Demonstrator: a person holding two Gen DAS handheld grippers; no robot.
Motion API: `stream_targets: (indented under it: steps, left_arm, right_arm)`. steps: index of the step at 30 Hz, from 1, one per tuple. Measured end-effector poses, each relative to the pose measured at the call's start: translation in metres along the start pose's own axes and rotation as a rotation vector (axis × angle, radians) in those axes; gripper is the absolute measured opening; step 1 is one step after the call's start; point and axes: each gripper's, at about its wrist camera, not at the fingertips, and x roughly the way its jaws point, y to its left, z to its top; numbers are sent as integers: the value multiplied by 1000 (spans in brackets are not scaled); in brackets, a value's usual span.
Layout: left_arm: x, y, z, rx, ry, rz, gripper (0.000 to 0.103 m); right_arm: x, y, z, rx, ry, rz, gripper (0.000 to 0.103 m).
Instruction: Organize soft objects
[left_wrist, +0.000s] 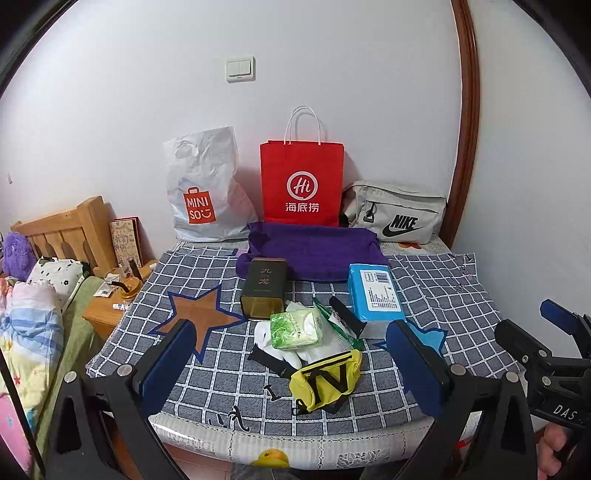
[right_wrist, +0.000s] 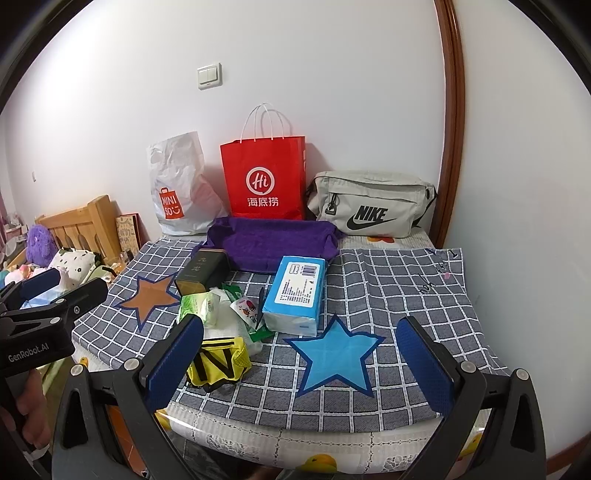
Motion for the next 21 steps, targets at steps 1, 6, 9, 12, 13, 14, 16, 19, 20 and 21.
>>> stream_targets:
  steps: [1, 6, 9, 12, 13, 14, 16, 19, 20, 21]
  left_arm:
    - [0, 0, 0, 0, 0, 1, 103]
    - [-1, 0, -1, 1, -2, 0, 103]
    - [-2, 0, 1, 3, -4, 2, 103]
    - [-5, 1, 2, 4, -6, 4, 103]
    - [-5, 1, 1, 5, -6, 4, 103]
    - [-5, 1, 1, 5, -7, 3, 103]
    - [-5, 1, 2, 5, -6, 5, 103]
    - [-5, 2, 2, 6, -7, 5, 103]
    - [-5, 1, 1, 4, -7, 6, 103]
    - [-5, 1, 1, 5, -7, 5, 103]
  right_arm:
    - [0, 0, 0, 1, 0, 0, 103]
    - [-1, 0, 0, 1, -3, 1, 103]
    - [-2, -1, 0, 3, -6, 1, 103]
    - [-2, -1, 0, 3, -7, 1, 103]
    - [-2, -1, 0, 3, -7, 1, 103]
    - [-2, -1, 0, 4, -7, 2, 103]
    - [-2, -1, 0, 3, -7, 0, 103]
    - [-3, -1, 0, 5, -7, 2, 103]
    - [-3, -1, -1, 4, -8, 2, 103]
    - [-3, -1, -1, 3, -8, 1, 103]
